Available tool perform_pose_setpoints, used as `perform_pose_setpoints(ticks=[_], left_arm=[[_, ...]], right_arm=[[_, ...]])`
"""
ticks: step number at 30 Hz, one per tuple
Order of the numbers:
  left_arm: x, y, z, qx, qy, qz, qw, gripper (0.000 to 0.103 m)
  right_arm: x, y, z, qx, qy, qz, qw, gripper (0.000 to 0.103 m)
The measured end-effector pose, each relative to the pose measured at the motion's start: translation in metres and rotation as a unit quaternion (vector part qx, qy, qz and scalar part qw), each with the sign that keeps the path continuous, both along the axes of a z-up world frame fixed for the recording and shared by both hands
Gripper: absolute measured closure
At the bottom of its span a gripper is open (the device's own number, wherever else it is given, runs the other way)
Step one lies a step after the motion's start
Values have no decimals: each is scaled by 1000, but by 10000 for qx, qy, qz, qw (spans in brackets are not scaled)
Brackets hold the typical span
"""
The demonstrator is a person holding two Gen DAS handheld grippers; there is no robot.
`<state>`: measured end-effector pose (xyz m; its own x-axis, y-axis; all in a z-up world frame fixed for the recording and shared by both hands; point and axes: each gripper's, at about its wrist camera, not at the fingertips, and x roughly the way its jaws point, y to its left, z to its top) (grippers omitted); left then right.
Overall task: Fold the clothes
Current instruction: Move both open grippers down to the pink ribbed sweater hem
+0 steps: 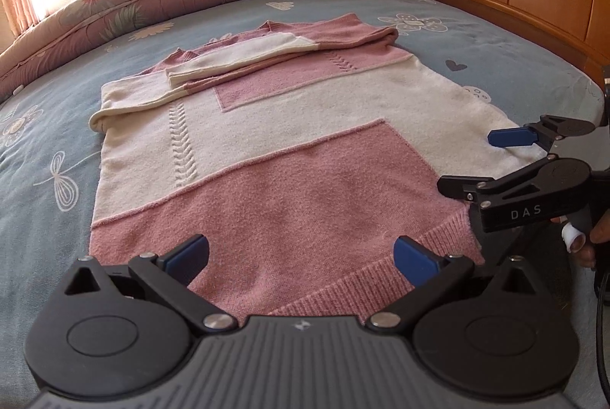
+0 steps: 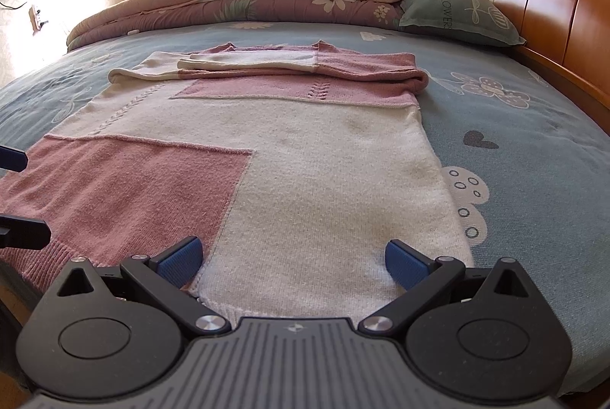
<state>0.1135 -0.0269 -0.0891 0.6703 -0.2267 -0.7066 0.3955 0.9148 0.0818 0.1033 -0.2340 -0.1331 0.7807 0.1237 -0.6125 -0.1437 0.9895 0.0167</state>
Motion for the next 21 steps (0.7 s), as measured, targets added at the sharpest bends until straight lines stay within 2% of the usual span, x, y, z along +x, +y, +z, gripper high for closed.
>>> perform_pose_setpoints(ticks=[10,18,21], left_arm=[[-9,-2,14,-61,-240,237,9994,1],[-15,-24,-30,-150,157,-328,9992,1],[-25,-26,-34,-117,100,-516,9985,1]], right_arm=[[-1,2,-2,3,-88,-97,9999,0],[-2,2,-3,3,-135,-127,9998,0],[-6,2,-3,4,-215,-87,9997,0]])
